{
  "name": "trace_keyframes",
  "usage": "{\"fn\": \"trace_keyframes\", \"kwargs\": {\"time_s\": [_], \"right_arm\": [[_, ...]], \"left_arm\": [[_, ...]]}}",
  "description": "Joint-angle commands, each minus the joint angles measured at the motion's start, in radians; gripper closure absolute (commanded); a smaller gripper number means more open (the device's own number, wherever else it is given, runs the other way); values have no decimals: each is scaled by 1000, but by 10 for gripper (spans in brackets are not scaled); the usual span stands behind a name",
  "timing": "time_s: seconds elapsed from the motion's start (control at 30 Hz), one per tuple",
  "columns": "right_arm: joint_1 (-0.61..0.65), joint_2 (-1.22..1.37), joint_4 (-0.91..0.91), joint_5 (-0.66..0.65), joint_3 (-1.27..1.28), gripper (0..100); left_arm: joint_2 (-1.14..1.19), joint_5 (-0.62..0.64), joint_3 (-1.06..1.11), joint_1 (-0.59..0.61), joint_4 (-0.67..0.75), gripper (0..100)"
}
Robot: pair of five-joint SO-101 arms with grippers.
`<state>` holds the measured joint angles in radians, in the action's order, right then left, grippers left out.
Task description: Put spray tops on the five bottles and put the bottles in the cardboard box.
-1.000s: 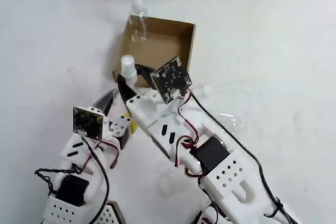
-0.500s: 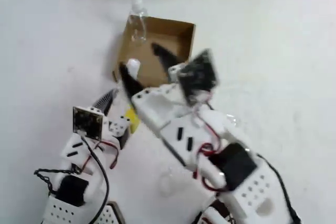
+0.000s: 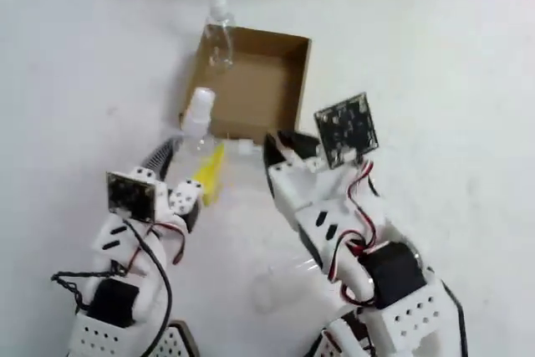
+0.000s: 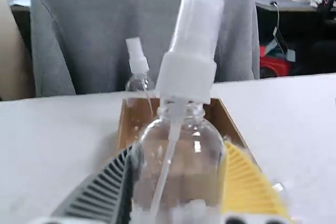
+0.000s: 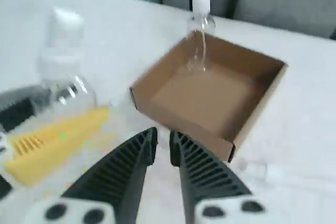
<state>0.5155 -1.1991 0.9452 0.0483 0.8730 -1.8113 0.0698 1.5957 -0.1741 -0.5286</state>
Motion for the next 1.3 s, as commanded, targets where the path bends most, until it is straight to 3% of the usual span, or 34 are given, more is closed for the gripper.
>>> {"fn": "trace_keyframes", "kwargs": {"time_s": [0.0,0.27,0.33,0.47,0.77,1.07,1.27], "right_arm": [[-8,-134,-64,2,167,980],[302,-501,-208,9,537,980],[341,-581,-285,9,635,980],[338,-596,-478,9,816,980],[335,-598,-533,11,816,980],[252,-598,-527,11,816,980],[148,-595,-535,12,816,980]], "left_arm": [[-16,14,-8,77,160,980],[-12,20,-14,76,348,980],[-10,78,-14,51,354,980],[-10,219,-15,-31,354,980],[16,137,-34,-160,356,980],[562,135,-319,-157,427,980],[627,135,-328,-194,425,980]]}}
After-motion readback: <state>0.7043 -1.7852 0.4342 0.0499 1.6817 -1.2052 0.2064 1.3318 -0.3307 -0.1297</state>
